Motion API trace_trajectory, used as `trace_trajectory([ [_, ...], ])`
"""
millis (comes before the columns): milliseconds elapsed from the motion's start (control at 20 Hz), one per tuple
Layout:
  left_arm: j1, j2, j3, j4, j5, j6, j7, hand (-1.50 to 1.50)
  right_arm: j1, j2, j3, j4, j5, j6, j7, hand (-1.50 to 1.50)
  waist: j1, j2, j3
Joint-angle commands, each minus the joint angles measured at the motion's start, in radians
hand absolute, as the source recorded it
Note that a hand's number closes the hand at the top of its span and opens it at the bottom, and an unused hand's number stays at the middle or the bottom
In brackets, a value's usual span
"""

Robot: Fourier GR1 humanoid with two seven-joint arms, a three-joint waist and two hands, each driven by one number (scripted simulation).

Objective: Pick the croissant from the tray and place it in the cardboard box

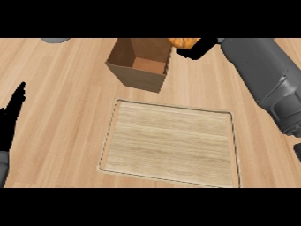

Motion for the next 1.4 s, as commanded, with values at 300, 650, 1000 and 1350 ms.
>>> trace_trajectory([
  [300,-0.033,-0.037,-0.027,0.013,-0.036,0.019,0.013,0.00,-0.125,0.137,-0.064,0.060,-0.050,0.063,0.209,1.50,0.016,0.011,-0.001],
  [650,-0.089,-0.029,-0.023,0.037,-0.041,0.009,0.025,0.00,-0.135,0.245,-0.062,0.074,-0.039,-0.014,0.282,1.50,0.029,0.020,-0.002],
  [1000,-0.120,-0.037,-0.032,0.029,-0.037,-0.005,0.019,0.00,-0.126,0.263,-0.058,0.120,-0.042,-0.077,0.417,1.50,0.075,0.030,-0.003],
  [1350,-0.123,-0.035,-0.037,0.008,-0.036,-0.020,0.038,0.00,-0.062,0.263,-0.076,0.136,-0.063,-0.030,0.408,-1.50,0.092,0.037,-0.001],
])
